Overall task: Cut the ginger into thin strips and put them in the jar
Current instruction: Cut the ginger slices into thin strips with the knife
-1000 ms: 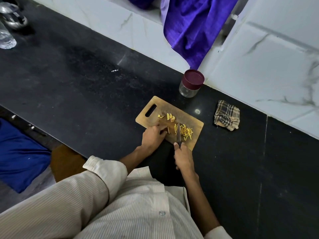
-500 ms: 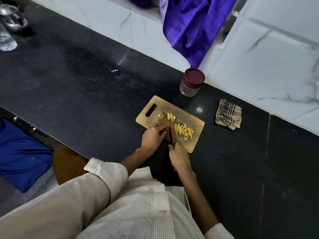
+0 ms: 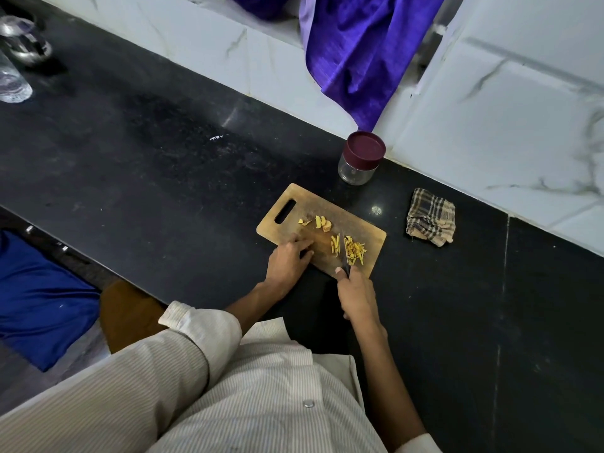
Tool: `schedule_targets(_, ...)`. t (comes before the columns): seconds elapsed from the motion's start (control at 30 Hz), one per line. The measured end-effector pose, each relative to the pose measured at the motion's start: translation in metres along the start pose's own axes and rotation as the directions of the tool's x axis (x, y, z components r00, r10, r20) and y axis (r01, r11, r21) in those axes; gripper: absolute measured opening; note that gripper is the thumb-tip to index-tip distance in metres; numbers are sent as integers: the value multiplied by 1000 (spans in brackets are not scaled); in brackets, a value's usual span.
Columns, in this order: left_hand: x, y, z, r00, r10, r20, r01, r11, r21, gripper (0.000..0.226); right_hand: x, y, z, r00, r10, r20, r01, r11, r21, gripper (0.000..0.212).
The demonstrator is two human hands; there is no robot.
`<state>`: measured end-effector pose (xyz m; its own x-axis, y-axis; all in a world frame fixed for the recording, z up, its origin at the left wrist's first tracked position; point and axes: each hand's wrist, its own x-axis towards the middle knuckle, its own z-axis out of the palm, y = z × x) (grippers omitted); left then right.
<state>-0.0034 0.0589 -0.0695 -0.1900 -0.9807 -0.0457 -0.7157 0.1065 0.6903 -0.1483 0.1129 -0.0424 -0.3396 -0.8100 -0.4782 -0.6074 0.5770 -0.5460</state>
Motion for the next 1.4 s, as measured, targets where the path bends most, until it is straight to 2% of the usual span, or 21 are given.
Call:
schedule_targets(0.53,0,-3,0,999,35,-23,-36,999,-31,31,4,6,16,976,-217,-35,218,976,22,32)
schedule_targets(0.77,18,2,-9,1000,5,24,-4,999,-32,22,12,16,21,977,-194,-88,210,942,262,24)
schedule_targets(0.87,37,8,-12,1000,11,-9,-11,1000,-26,23,14,21,24,978,-192,-82,209,922,327,22)
schedule_targets(0.97,59,14,-12,999,-36,-33,35,999,-21,28,18,22,25,977,-192,-88,211,914,346,21)
schedule_targets(1.07,74,16,-11,997,-75,6,75,997,37,30,19,22,25,976,-200,-85,217,912,349,22)
schedule_targets(1.2,80,16,-8,996,-71,47,68,996,53,28,19,23,23,973,-214,-85,230,906,355,22)
schedule_targets(1.4,80,14,-7,996,-86,38,84,995,44,25,21,26,26,973,-217,-74,228,901,368,20)
